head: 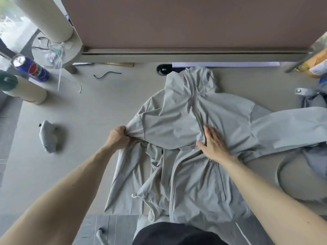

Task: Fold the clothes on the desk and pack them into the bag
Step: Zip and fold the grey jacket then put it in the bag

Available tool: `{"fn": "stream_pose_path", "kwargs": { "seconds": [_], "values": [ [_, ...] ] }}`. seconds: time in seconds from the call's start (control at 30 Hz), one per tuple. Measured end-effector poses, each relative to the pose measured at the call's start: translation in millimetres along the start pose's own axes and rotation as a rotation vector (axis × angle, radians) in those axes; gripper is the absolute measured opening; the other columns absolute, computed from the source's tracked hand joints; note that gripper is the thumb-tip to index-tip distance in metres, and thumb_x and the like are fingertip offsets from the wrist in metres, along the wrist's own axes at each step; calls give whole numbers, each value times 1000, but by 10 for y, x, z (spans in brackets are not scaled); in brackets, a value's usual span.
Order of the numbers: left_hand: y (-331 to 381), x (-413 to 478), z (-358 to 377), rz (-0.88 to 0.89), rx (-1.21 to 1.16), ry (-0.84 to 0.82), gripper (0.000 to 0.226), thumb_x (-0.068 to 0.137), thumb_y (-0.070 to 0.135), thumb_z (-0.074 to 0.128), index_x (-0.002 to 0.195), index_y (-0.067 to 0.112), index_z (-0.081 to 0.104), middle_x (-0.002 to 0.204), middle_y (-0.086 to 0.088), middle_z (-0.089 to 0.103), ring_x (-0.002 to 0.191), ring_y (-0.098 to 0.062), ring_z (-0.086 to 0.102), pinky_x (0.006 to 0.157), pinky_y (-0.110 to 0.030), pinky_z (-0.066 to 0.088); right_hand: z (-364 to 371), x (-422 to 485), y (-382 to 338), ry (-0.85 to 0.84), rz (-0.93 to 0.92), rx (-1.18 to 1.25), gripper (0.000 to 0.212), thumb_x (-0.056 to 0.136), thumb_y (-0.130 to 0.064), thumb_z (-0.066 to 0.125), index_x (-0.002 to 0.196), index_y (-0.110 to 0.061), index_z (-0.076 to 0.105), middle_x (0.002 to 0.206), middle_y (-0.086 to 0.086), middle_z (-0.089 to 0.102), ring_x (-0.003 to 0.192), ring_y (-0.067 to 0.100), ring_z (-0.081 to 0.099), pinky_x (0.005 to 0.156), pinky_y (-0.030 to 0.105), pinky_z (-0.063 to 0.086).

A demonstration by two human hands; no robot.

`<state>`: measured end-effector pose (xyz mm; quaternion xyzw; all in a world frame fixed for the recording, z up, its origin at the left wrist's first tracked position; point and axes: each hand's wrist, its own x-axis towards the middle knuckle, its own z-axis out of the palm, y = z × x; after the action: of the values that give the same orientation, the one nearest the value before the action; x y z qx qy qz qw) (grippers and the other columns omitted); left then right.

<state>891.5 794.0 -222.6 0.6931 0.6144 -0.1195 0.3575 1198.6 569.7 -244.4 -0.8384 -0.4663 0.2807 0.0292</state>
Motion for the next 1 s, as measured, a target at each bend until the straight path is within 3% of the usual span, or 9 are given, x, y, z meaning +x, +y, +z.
{"fn": "stream_pose_path", "kwargs": {
  "seconds": [0.17,0.3,0.37,0.5,0.57,0.63,0.8,0.87,1.0],
  "values": [
    [-218,216,-570,112,85,226,32,75,-7,52,103,5,63,98,-28,66,92,-45,61,69,-38,43,11,25,-2,-53,40,-125,79,93,-56,49,156,-16,22,165,12,8,150,30,10,122,40,8],
    [-293,343,-763,190,111,301,30,75,-5,56,102,6,64,99,-25,64,93,-44,60,76,-40,45,21,21,-29,-136,97,-132,81,93,-56,49,157,-26,9,165,3,-9,151,28,-3,123,43,6],
    [-341,369,-754,115,90,218,22,82,14,70,103,12,63,96,-17,65,94,-38,61,76,-38,45,5,19,-47,-155,114,-141,82,93,-56,49,157,-27,7,165,2,-11,151,28,-4,123,44,6],
    [-482,276,-661,-22,74,-31,70,60,63,85,105,19,56,96,-2,60,93,-26,56,79,-37,46,-47,40,-78,-204,148,-139,84,93,-55,50,157,-28,4,164,0,-15,151,27,-6,122,46,8],
    [-570,240,-611,-9,122,-77,80,50,63,81,108,16,54,98,-4,61,95,-29,58,78,-37,46,-54,45,-97,-216,167,-136,85,93,-54,50,157,-29,2,164,-1,-17,151,26,-8,122,46,8],
    [-646,204,-578,-11,167,-123,65,55,45,85,106,15,56,94,-6,63,92,-31,61,71,-34,44,-56,40,-130,-230,181,-152,85,93,-53,50,157,-29,0,164,-1,-19,151,27,-9,123,45,6],
    [-719,152,-788,48,35,291,13,70,3,73,82,6,68,70,-17,64,77,-40,66,62,-34,42,-78,53,-132,-251,180,-160,86,92,-53,51,158,-29,-1,164,0,-18,151,27,-9,123,43,4],
    [-698,102,-988,91,15,522,20,68,-7,64,82,5,68,73,-24,66,74,-44,63,65,-41,46,-87,60,-128,-259,178,-165,87,93,-52,51,158,-28,0,164,1,-17,151,27,-9,123,42,4],
    [-595,-39,-1189,247,72,793,18,69,-8,57,77,8,55,78,-15,57,69,-37,52,55,-38,33,-97,77,-173,-262,192,-179,86,93,-50,52,158,-25,1,164,5,-16,151,30,-6,123,43,6]
  ]
}}
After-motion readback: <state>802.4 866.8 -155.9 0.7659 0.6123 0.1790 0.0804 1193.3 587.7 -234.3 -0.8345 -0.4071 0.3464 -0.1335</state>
